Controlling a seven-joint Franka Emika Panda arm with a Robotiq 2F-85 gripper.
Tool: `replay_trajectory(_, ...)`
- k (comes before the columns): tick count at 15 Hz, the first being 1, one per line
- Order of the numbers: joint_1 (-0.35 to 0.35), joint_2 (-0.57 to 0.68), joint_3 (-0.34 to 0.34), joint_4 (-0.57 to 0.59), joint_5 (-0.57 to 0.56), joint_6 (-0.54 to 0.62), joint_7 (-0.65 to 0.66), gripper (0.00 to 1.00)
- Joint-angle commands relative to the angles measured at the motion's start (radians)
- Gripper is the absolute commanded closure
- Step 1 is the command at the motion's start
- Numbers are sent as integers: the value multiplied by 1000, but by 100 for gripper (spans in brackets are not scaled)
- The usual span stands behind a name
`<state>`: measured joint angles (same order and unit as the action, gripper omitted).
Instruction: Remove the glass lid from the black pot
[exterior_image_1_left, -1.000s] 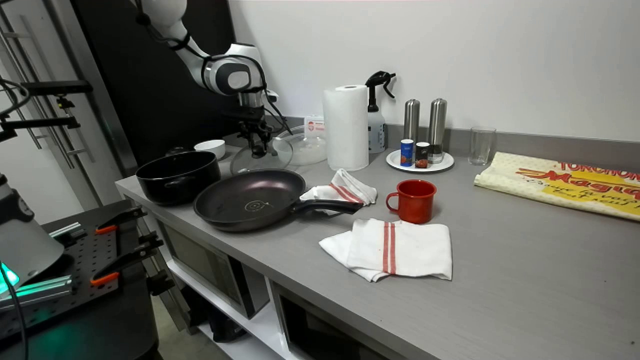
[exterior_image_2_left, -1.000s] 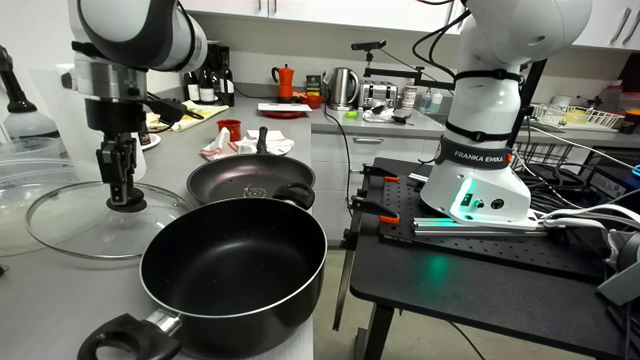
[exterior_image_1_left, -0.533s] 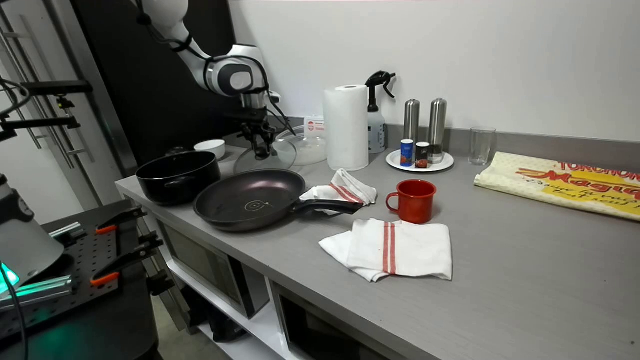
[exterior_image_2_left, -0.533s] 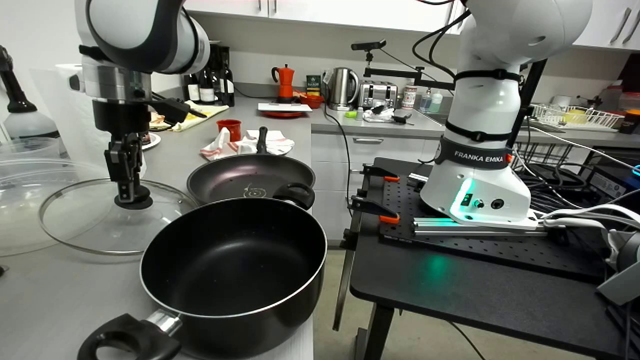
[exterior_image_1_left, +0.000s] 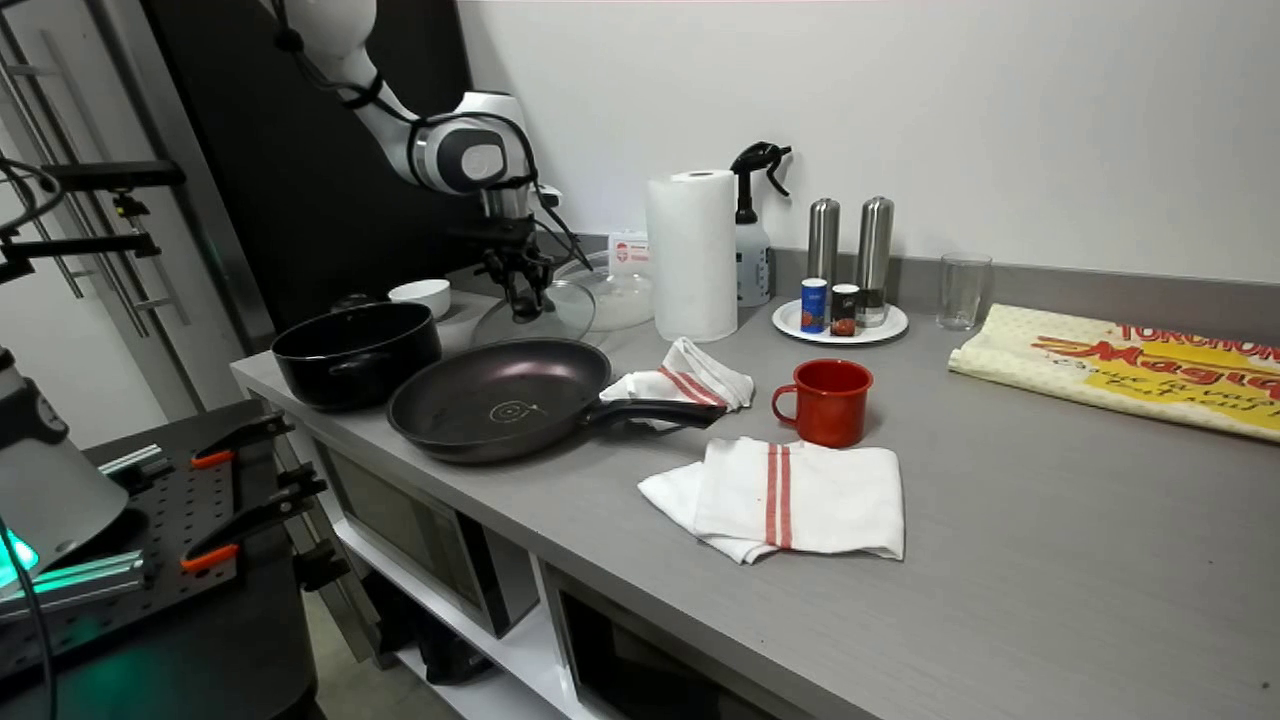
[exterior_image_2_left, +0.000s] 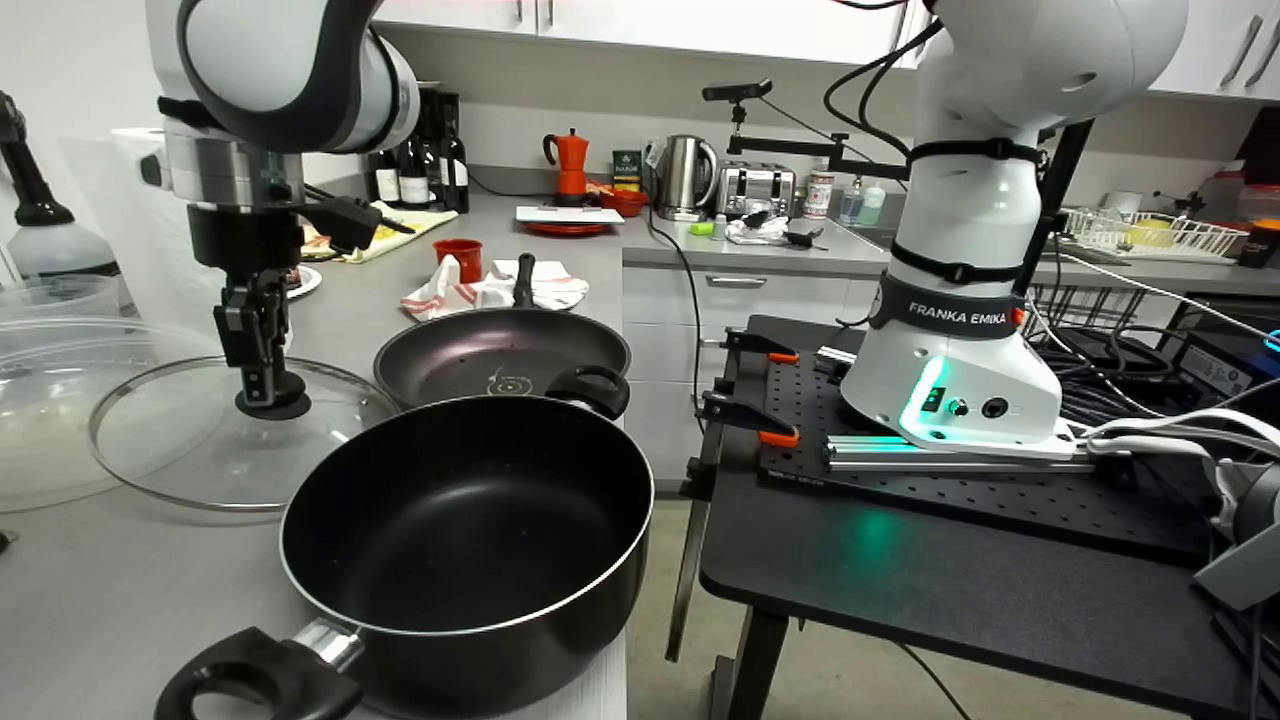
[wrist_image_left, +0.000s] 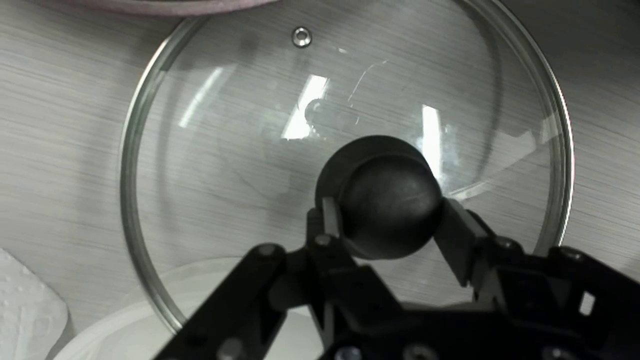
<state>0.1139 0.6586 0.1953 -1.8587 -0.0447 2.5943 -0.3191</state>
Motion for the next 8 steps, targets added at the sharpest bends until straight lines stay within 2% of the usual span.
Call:
replay_trajectory(1, 23, 1, -19, 16, -28, 0, 41, 75)
replay_trajectory(3, 24, 1, -20, 15, -27, -1, 43, 54)
replay_trajectory(5, 24, 0, -21, 15, -26, -1, 44, 27)
replay_trajectory(8, 23, -1, -20, 19, -25, -2, 45, 3)
